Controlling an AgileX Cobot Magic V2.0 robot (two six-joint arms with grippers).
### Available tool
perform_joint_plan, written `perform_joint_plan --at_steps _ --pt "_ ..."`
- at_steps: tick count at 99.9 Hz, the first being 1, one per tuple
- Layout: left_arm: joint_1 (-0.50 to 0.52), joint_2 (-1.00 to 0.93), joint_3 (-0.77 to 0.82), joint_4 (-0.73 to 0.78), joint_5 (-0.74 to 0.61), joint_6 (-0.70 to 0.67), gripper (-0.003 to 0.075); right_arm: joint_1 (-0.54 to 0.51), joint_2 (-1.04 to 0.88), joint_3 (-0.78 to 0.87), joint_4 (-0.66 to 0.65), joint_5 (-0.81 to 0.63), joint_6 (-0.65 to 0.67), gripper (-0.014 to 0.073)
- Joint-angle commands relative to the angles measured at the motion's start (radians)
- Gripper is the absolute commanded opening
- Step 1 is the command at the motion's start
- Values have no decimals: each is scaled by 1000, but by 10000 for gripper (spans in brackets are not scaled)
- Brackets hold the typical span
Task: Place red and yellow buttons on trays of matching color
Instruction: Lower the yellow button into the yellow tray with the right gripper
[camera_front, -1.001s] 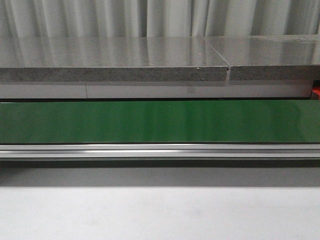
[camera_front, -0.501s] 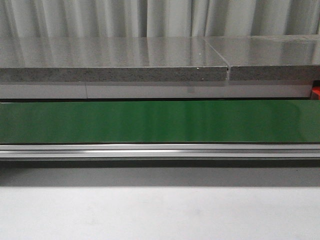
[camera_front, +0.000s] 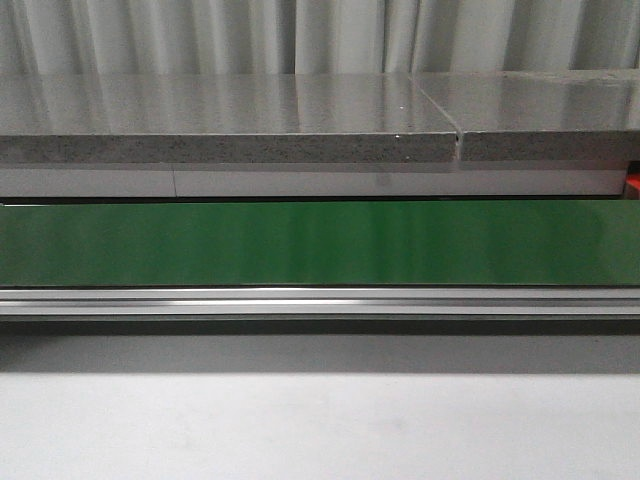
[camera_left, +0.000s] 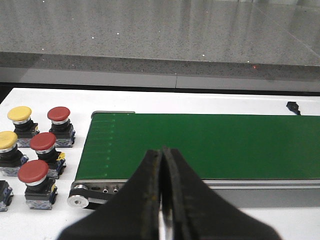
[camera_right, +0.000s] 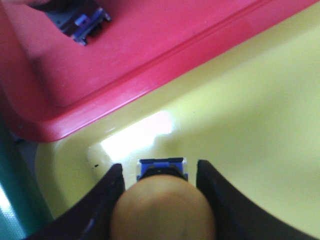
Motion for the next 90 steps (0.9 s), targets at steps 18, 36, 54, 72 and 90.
perform_joint_plan --at_steps 18,36,54,72,90 --pt "-8 12 -26 1 -76 -8 -19 1 -3 -21 13 -33 -3 114" --pt "-8 12 -26 1 -76 -8 -19 1 -3 -21 13 -14 -3 308" --pt "-8 12 -26 1 -76 -8 -19 1 -3 -21 16 -6 -3 580" --pt "-8 12 -26 1 -76 -8 -19 1 -8 -28 30 -21 -3 604" --pt "-8 12 -26 1 -76 -8 -19 4 -70 -29 50 -73 -3 604"
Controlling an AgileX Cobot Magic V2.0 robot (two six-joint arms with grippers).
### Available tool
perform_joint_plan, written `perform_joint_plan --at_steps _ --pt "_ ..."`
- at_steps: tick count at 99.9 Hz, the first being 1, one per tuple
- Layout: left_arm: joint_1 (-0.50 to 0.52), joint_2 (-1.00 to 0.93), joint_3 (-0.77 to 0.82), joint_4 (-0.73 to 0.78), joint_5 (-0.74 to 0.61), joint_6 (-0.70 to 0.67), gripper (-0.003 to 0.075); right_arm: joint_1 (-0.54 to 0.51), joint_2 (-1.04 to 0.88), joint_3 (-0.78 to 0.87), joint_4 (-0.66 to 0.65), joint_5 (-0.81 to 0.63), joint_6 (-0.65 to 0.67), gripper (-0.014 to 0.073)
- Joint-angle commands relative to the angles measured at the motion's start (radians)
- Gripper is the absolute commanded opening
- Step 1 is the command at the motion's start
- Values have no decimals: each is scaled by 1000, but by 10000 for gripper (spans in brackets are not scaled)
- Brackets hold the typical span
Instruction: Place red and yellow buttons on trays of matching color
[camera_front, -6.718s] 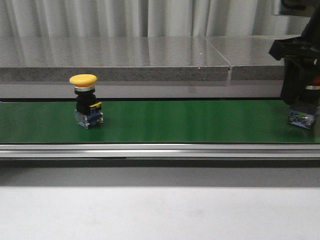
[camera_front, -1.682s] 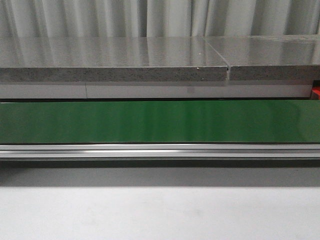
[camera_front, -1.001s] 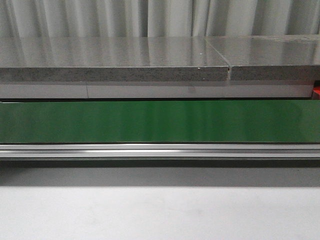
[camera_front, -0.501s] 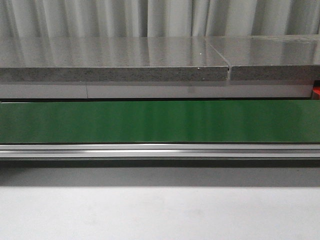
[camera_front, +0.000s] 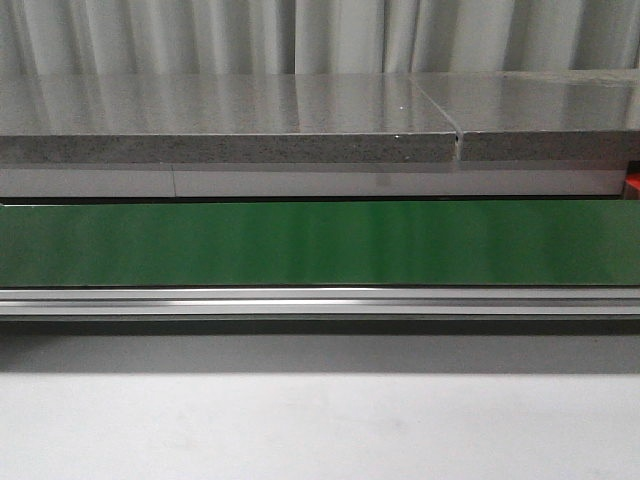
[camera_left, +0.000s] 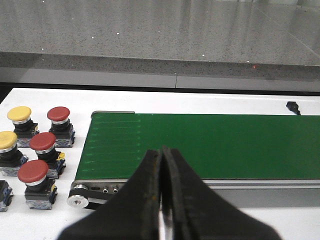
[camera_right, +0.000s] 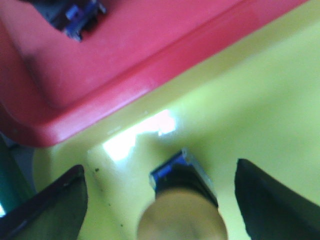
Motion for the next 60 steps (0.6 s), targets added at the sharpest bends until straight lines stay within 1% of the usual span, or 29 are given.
perform_joint_plan --at_steps 1,11,20,40,60 --pt "-8 12 -26 1 -76 -8 -19 5 -84 -29 24 -56 -3 604" --pt "-8 12 -26 1 -76 -8 -19 28 -144 -29 27 -85 -3 604" --pt "-8 12 -26 1 -76 -8 -19 74 -197 -29 27 -100 -15 604" --pt "-8 12 -26 1 -76 -8 -19 258 -340 -21 27 -138 -75 604" --pt "-8 12 -26 1 -76 -8 -19 429 -498 46 26 -190 -144 602"
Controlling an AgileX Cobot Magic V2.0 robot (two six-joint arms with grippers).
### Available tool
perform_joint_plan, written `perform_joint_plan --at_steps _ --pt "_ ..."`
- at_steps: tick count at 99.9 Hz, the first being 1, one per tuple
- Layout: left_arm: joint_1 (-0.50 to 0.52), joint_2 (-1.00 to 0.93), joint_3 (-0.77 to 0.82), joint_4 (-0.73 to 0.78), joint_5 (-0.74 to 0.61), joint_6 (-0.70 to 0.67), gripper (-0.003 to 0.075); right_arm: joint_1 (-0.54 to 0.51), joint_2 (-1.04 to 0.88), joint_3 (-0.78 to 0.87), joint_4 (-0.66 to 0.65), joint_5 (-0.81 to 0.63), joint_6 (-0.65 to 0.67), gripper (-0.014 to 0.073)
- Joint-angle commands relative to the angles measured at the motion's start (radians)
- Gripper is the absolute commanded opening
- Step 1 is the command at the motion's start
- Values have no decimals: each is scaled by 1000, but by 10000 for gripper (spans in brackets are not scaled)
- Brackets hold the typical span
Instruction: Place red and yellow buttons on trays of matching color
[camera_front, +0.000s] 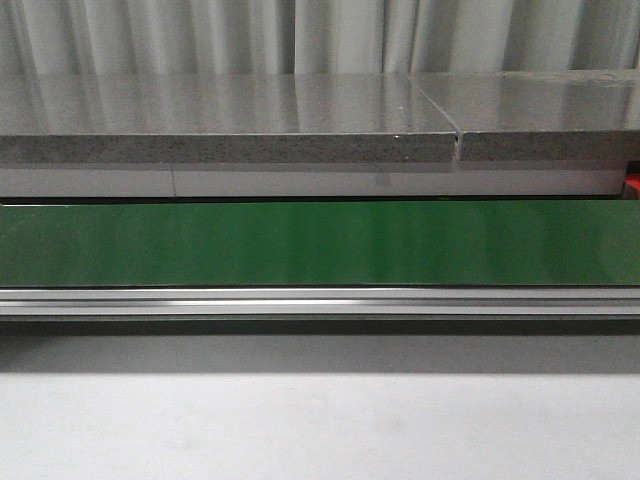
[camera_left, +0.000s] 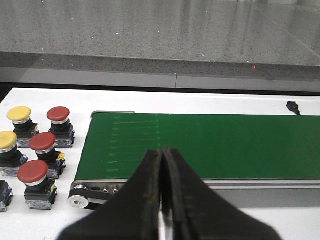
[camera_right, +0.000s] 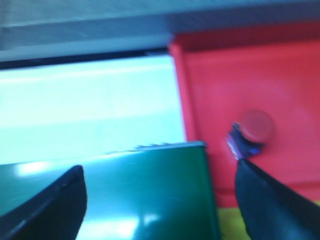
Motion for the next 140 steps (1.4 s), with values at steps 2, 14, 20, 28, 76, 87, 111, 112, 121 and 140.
perform_joint_plan --at_steps 2,14,20,28,76,87,111,112,121,140 --pt "-8 12 -26 1 -76 -8 -19 63 -103 14 11 -78 -41 602" --pt "-8 12 -26 1 -76 -8 -19 127 -209 83 11 -90 -48 602" --pt "-8 12 -26 1 -76 -8 -19 147 -268 122 11 -88 -48 602" --pt "-8 12 -26 1 -76 -8 -19 165 -340 172 11 -76 -48 598" --pt "-8 12 -26 1 -76 -8 -19 173 -619 334 11 -28 -48 -38" --pt "-8 12 -26 1 -76 -8 -19 173 -619 334 11 -33 -48 -68" --pt "-8 12 -26 1 -76 -8 -19 173 -619 334 11 -32 -48 -68" --pt "-8 12 -26 1 -76 -8 -19 173 -619 334 11 -32 -48 -68" --pt "-8 12 -26 1 -76 -8 -19 173 -619 334 11 -32 -48 -68" --pt "-8 12 -26 1 -76 -8 -19 173 -619 334 11 -32 -48 -68"
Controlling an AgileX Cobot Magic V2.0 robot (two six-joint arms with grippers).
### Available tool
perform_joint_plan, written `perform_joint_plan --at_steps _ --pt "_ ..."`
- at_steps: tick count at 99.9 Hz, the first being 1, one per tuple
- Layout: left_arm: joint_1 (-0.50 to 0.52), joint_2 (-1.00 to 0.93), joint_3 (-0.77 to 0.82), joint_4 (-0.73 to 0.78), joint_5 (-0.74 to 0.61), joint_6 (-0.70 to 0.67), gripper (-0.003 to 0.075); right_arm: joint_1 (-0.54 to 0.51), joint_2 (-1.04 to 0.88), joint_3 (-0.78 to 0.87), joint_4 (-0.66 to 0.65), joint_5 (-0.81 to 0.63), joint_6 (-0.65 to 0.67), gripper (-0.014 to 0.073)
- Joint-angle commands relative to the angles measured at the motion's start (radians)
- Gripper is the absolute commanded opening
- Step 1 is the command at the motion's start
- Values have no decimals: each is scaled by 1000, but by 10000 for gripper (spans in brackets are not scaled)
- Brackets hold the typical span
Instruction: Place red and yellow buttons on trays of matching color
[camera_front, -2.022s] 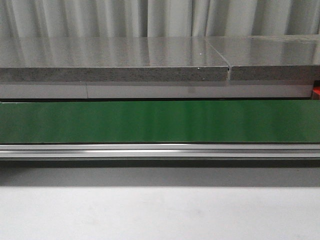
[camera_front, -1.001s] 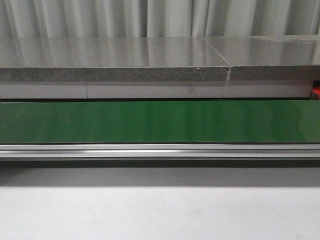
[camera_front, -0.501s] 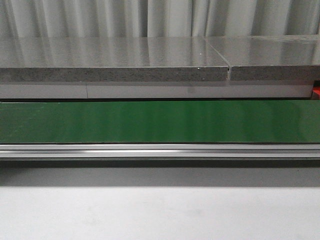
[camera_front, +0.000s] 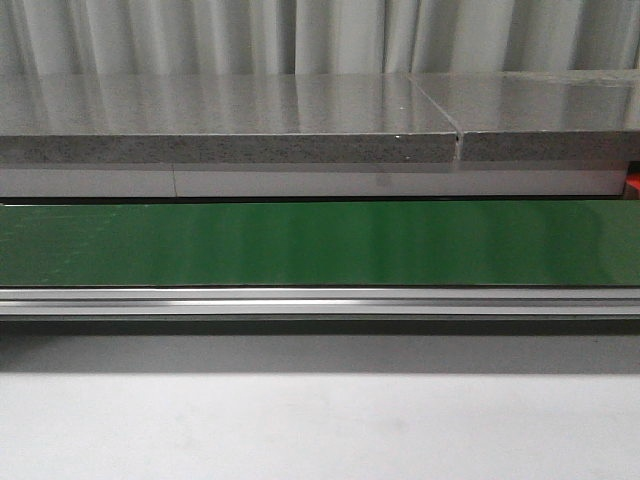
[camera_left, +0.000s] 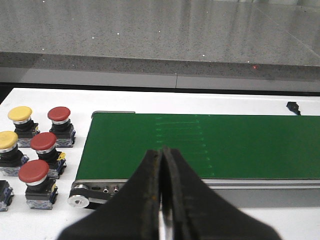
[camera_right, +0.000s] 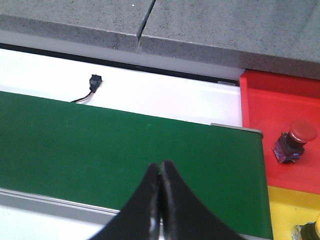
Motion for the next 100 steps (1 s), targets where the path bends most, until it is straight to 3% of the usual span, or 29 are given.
perform_joint_plan --at_steps 1,25,32,39,54,61,80,100 --pt "-8 12 -26 1 -76 -8 -19 -2 -5 -26 9 -71 -11 -68" --pt "-8 12 -26 27 -54 -8 -17 -2 -5 -26 9 -71 -11 -68" --pt "-8 12 -26 27 -47 -8 20 -2 -5 -26 9 -71 -11 -68" --pt "-8 12 -26 27 -34 -8 126 -2 -5 -26 9 -71 -11 -68" --pt "-8 12 -26 27 -14 -8 492 -2 -5 -26 9 -71 -11 -68" --pt "-8 12 -26 27 -22 -8 589 -2 -5 -26 9 -71 -11 -68" --pt "-8 27 -26 67 -25 -52 597 -2 -5 -26 9 -71 -11 -68" --pt "-8 167 -56 393 -20 -476 597 -2 -5 -26 9 -71 -11 -68"
